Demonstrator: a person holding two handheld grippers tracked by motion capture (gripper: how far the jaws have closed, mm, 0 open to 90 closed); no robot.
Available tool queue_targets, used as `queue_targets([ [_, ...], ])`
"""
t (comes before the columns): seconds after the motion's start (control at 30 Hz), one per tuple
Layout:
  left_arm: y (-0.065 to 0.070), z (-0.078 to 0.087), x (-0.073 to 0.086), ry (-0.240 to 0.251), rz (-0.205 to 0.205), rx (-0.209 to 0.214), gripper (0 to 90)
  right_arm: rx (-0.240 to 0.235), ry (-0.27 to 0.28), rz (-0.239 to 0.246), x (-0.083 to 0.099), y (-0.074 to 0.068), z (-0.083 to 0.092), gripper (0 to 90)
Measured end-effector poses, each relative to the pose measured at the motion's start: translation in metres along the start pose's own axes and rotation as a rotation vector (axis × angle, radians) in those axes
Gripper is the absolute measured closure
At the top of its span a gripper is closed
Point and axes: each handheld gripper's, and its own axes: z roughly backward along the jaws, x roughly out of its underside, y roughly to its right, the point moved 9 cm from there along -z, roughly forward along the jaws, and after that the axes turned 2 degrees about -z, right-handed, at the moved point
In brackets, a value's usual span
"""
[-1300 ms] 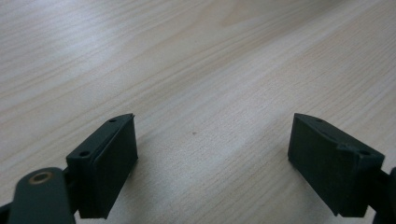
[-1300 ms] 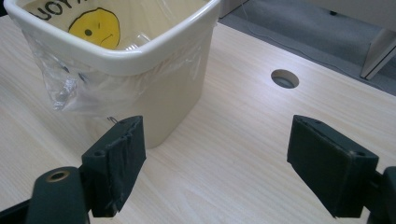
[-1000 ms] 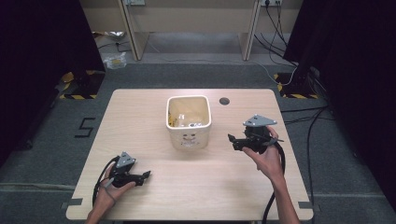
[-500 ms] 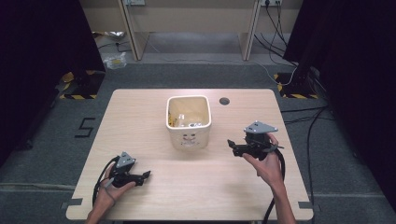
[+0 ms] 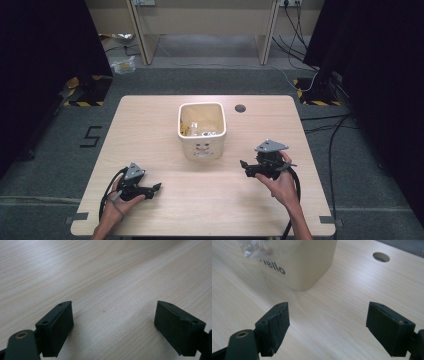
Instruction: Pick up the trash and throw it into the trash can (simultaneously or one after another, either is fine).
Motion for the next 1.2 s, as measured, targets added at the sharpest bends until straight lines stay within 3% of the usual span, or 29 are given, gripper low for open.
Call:
queue_targets([
  [0.53, 0.0, 0.0, 0.0, 0.0, 0.0, 0.0, 14.6, -0.005, -0.039, -0.019, 0.023, -0.004, -0.008, 19.2],
  [0.87, 0.0, 0.0, 0.0, 0.0, 0.0, 0.0, 14.6, -0.02, -0.073, -0.029, 0.04, -0.014, -0.016, 18.9],
  [1.2, 0.0, 0.0, 0.0, 0.0, 0.0, 0.0, 14.6, -0.029, -0.116, -0.009, 0.053, -0.024, -0.024, 18.7],
])
